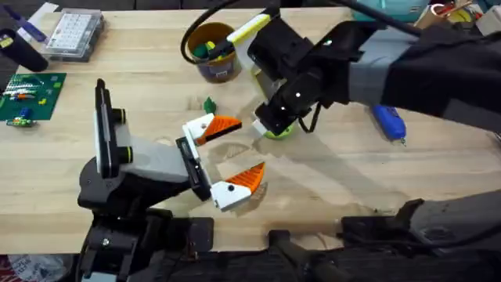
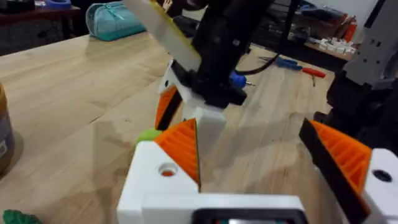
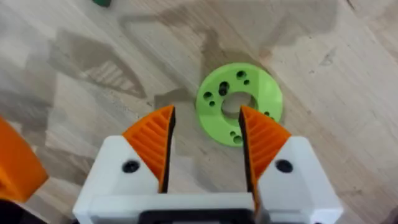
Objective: Pick up the gripper from the table and insert it into the empty holder that is missing its gripper. Then pick up a screw, insert it into the mounting hole, and use the screwdriver to tighten it. Finally, clean up the table by picking up the vegetable and placing it into the bucket.
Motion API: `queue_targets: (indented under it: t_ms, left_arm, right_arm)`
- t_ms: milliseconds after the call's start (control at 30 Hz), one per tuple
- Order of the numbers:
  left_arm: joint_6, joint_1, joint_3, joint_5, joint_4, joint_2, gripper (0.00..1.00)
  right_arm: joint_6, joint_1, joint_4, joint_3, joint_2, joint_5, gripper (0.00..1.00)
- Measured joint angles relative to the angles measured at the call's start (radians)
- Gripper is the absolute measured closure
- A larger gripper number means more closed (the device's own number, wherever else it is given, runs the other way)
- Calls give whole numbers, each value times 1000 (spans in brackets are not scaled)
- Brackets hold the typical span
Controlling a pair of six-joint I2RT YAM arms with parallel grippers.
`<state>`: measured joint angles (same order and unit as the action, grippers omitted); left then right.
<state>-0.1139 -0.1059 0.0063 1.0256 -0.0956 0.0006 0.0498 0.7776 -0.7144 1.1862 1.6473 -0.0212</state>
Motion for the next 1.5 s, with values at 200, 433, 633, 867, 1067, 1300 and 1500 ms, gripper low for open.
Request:
queue_targets:
  t_ms: [200, 433, 633, 867, 1067, 1300, 1500]
  left_arm:
    - [0, 0, 0, 0, 0, 0, 13]
    - [0, 0, 0, 0, 0, 0, 13]
    - [0, 0, 0, 0, 0, 0, 13]
    - [0, 0, 0, 0, 0, 0, 13]
    - [0, 0, 0, 0, 0, 0, 13]
    - [0, 0, 0, 0, 0, 0, 13]
    - [0, 0, 0, 0, 0, 0, 13]
  right_arm:
    - [-6, 0, 43, 0, 42, 0, 423]
    - [-6, 0, 79, 0, 92, 0, 423]
    - [-6, 0, 90, 0, 107, 0, 423]
    - [-9, 0, 91, 0, 107, -1, 659]
    - [-13, 0, 92, 0, 107, -1, 989]
    - [-13, 0, 92, 0, 107, 0, 997]
    - [-13, 0, 91, 0, 107, 0, 997]
